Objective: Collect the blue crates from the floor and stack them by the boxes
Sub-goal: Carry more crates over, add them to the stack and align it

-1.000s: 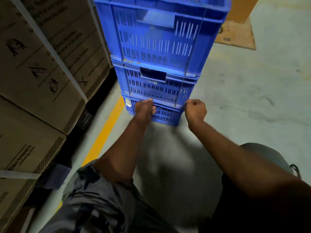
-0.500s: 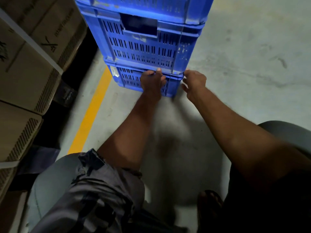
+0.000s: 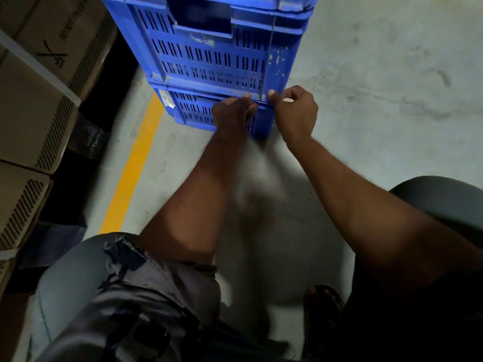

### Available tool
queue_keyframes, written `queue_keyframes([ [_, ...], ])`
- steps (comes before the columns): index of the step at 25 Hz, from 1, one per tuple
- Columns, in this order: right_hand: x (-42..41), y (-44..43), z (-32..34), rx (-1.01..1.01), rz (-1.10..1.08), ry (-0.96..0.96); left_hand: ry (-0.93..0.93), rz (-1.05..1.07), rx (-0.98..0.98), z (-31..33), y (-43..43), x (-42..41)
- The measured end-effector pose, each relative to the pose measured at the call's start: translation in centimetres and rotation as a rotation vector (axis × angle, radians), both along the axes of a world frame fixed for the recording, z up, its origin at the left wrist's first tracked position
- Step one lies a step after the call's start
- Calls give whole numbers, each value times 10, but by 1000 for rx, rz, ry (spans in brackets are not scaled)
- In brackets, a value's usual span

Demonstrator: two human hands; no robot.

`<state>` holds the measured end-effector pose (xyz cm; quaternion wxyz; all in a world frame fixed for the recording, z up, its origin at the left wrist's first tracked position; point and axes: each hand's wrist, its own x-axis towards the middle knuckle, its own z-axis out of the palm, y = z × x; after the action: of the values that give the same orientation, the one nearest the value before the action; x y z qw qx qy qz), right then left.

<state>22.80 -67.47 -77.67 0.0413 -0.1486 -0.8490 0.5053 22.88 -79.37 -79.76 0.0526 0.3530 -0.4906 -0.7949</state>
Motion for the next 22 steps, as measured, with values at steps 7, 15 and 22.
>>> queue_keyframes([
  [7, -1, -7, -5, 243, 43, 137, -108, -8, -8, 8, -6, -4],
  [15, -10, -1, -6, 169, 9, 48, -72, -65, -141, 1, -5, 0],
  [22, -16, -1, -10, 74, 9, 45, -38, 276, -254, -12, -43, 1],
])
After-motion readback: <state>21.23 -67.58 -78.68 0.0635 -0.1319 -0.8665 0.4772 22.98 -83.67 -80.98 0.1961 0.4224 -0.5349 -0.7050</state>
